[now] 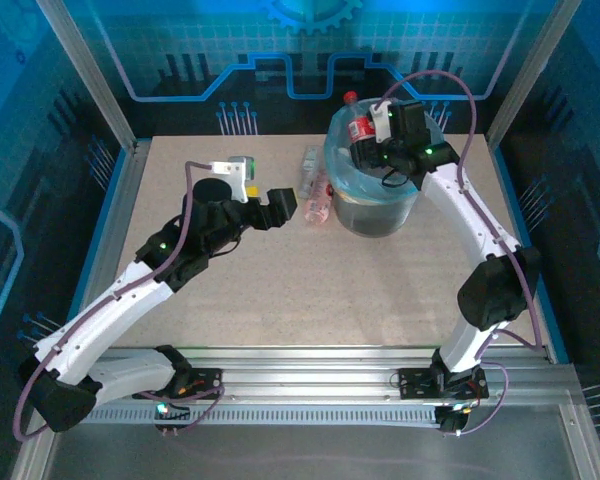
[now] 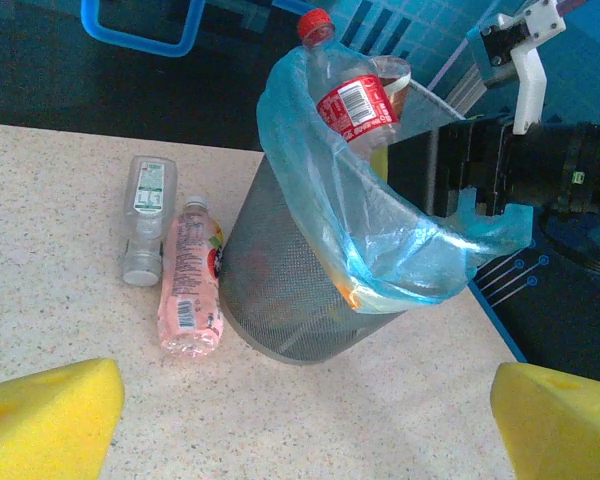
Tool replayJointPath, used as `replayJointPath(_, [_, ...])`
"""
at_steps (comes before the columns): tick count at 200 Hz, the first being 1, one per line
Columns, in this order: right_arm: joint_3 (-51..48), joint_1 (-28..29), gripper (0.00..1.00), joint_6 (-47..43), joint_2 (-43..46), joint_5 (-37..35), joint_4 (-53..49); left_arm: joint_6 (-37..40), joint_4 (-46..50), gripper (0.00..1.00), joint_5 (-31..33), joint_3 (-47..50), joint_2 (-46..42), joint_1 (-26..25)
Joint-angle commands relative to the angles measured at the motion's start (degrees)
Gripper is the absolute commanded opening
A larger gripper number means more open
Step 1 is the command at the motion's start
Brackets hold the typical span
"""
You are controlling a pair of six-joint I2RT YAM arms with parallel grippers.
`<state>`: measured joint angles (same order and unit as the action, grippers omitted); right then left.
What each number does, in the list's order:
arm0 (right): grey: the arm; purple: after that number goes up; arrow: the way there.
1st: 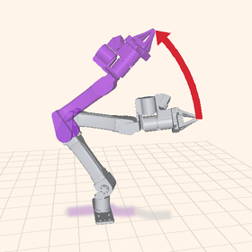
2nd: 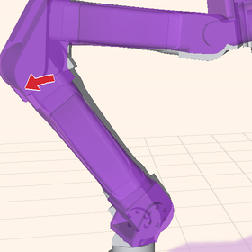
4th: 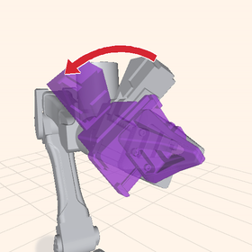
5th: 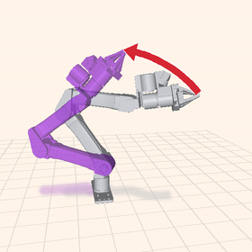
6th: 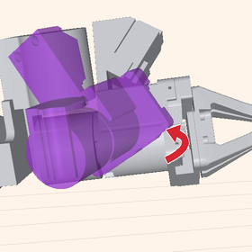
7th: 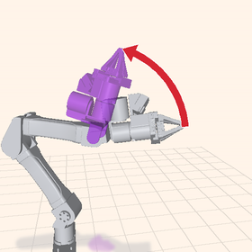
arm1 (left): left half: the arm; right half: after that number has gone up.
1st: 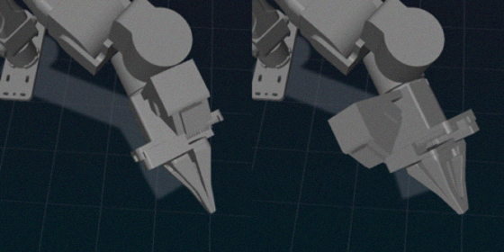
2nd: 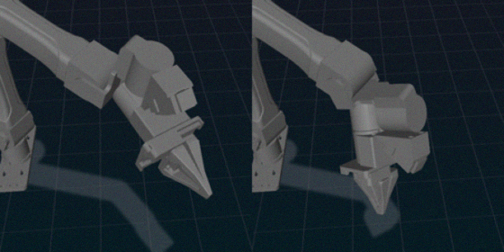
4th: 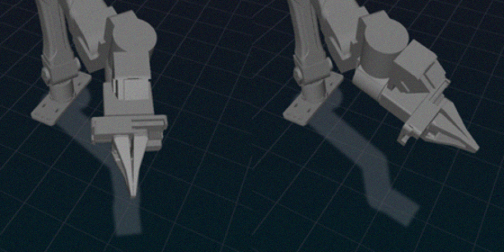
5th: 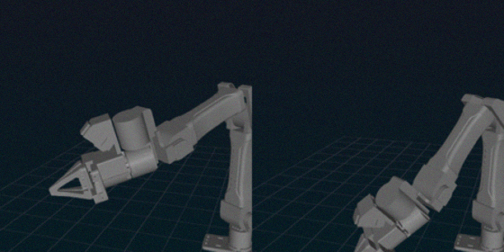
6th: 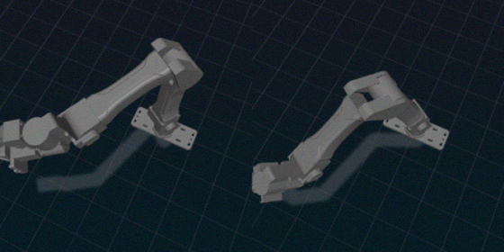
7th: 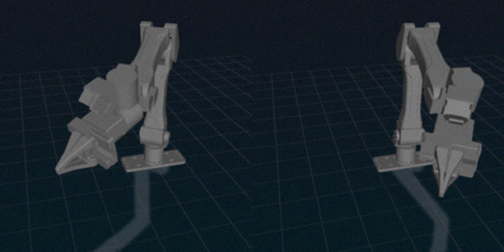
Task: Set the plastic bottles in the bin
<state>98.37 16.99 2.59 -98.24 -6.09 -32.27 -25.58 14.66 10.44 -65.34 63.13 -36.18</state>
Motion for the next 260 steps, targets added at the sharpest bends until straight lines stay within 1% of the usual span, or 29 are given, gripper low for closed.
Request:
replayJointPath(1, [2.34,0.04,0.83,1.19,2.3,-2.42,-1.04,-0.56,-0.17,0.95,1.84,1.0,-0.71,-0.46])
replayJointPath(14, [3.71,0.6,0.86,2.57,3.79,-4.67,-2.17,-0.37,0.28,0.95,2.29,1.24,-0.87,-0.45])
replayJointPath(26, [4.68,1.47,0.87,3.6,5.37,-6.65,-3.33,-0.54,0.37,0.96,2.63,1.81,-1.05,-0.42])
replayJointPath(53, [4.81,6.51,0.87,4.48,9.71,-12.24,-4.25,-0.24,1.22,0.96,3.99,3.17,-2.05,-0.42])
replayJointPath(81, [2.25,13.84,0.82,7.74,12.76,-19.73,-4.49,1.05,3.76,0.96,7.39,4.98,-3.58,-0.39])
replayJointPath(102, [-0.5,20.02,0.76,10.36,12.3,-20.15,-3.26,1.54,5.17,0.96,10.16,7.16,-5.84,-0.34])
replayJointPath(119, [-0.52,23.52,0.76,12.34,8.61,-20.66,-3.48,1.82,6.13,0.96,12.6,9.25,-8.13,-0.29])
replayJointPath(133, [0.39,25.03,0.81,13.67,3.98,-21.5,-3.93,2.35,7.03,0.97,14.15,10.93,-9.84,-0.28])
replayJointPath(149, [3.79,26.22,0.85,16.28,-2.84,-25.5,-6.73,2.55,8.8,0.97,15.4,12.28,-11.34,-0.29])
replayJointPath(160, [6.73,26.5,0.86,17.54,-7.7,-27.11,-8.94,2.43,9.81,0.97,15.84,13.11,-12.23,-0.28])
replayJointPath(185, [12.06,25.86,0.88,19.93,-18.2,-29.28,-12.39,1.76,10.89,0.97,15.77,14.99,-14.39,-0.27])
replayJointPath(211, [16.89,23.78,0.92,21.66,-26.74,-29.61,-15.13,1.92,11.89,0.98,16.23,15.64,-15.43,-0.18])
replayJointPath(233, [19.19,22.07,0.94,22.37,-30.89,-29.55,-16.07,2.37,12.08,0.98,16.35,15.38,-15.5,-0.2])
replayJointPath(260, [19.71,20.23,0.95,22.83,-33.07,-29.16,-16.22,2.33,11.42,0.99,16.29,15.24,-15.19,-0.2])
